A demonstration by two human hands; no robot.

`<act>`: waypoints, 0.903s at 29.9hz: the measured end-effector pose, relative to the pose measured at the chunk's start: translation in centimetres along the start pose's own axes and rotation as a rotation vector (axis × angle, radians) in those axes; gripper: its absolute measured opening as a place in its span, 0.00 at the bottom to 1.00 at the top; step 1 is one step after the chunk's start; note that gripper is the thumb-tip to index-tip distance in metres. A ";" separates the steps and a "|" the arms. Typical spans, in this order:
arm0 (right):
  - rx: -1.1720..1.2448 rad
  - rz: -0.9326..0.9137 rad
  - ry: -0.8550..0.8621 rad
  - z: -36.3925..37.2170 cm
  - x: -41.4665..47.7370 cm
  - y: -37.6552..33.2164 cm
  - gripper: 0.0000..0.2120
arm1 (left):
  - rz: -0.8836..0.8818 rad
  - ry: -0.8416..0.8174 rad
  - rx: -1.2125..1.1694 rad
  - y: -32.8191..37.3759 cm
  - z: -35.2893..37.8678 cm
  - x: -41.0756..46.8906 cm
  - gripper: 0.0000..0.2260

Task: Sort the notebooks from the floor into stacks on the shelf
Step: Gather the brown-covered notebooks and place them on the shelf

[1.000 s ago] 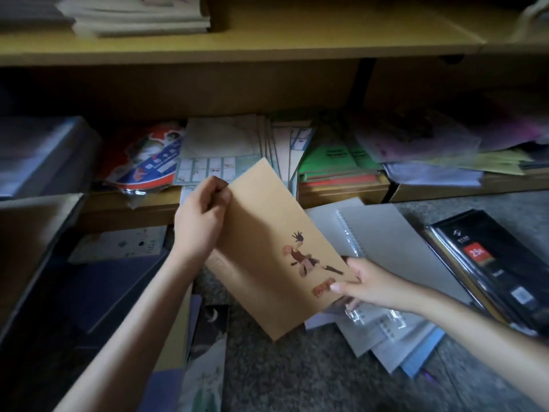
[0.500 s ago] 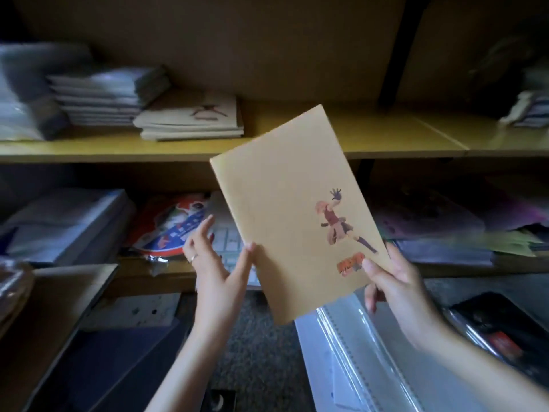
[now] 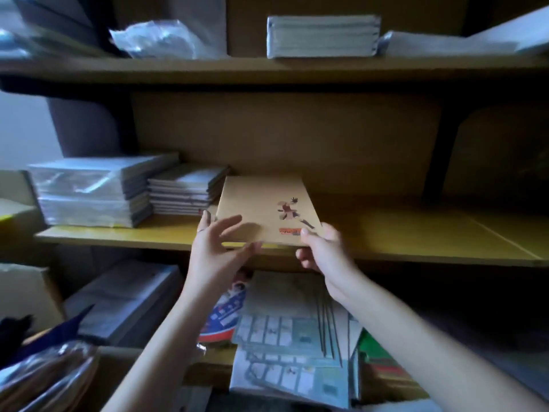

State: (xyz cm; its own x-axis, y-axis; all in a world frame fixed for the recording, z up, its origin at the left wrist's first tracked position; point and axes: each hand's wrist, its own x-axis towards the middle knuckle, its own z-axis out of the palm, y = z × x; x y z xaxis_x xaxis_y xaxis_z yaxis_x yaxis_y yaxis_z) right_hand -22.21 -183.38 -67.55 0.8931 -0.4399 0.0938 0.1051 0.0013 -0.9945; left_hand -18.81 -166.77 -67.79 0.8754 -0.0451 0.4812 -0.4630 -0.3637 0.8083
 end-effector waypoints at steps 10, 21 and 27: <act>-0.681 -0.219 -0.028 3.3 5.1 -0.3 0.36 | 0.157 -0.123 0.971 -3.9 -0.1 7.0 0.13; -0.907 -0.354 0.080 3.3 7.2 0.9 0.25 | 0.360 -0.130 0.713 -6.4 0.6 9.1 0.20; -0.719 -0.303 0.156 2.5 8.7 1.5 0.17 | 0.095 -0.068 0.481 -6.8 1.5 9.5 0.20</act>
State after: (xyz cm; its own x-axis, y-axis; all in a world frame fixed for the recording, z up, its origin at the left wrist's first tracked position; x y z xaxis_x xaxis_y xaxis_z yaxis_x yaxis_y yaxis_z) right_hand -13.20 -184.96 -68.10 0.7940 -0.4489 0.4099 -0.0221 -0.6952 -0.7185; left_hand -7.13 -166.08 -69.21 0.8472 -0.1538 0.5085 -0.4386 -0.7425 0.5063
